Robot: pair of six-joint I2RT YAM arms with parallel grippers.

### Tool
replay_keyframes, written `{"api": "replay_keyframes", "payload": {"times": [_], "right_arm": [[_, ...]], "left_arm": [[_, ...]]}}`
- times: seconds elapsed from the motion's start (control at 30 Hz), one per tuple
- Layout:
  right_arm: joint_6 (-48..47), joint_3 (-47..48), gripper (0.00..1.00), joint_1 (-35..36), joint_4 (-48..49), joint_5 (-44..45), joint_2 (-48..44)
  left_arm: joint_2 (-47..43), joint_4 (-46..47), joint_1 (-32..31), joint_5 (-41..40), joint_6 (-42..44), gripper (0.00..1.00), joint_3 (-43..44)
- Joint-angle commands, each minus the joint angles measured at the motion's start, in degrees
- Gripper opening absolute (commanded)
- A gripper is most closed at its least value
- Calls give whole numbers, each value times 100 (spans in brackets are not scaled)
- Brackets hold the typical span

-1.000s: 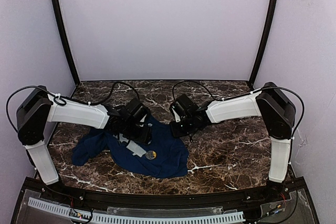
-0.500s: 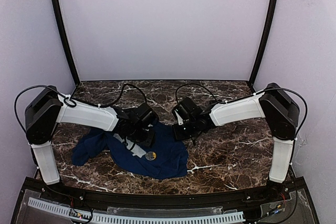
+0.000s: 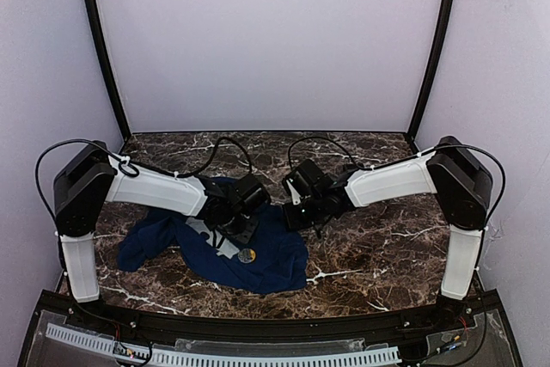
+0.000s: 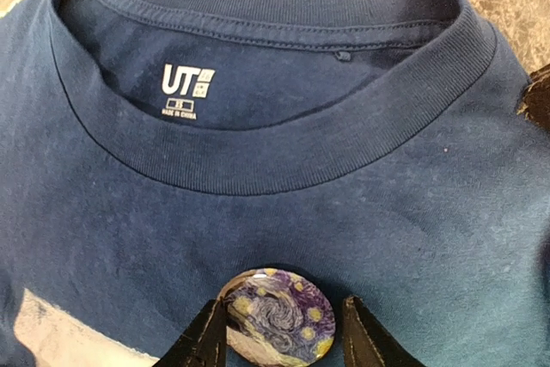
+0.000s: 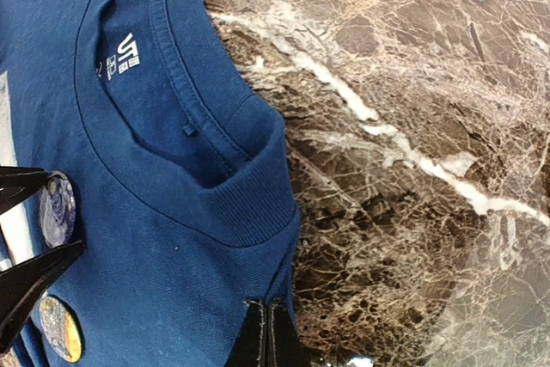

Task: Remove the brooch from the garment

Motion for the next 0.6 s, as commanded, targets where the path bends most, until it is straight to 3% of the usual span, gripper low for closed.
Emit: {"api": "replay_keyframes", "payload": {"times": [0.0, 0.17, 0.57], "right_arm": [[62, -124, 0, -32, 106, -53, -205], [67, -130, 0, -36, 96, -58, -215], [82, -156, 0, -32, 95, -44, -250]], "left_arm": [[92, -573, -127, -617, 279, 45, 252], [97, -739, -267, -1072, 393, 40, 404], [120, -778, -278, -1179, 527, 16, 445]]}}
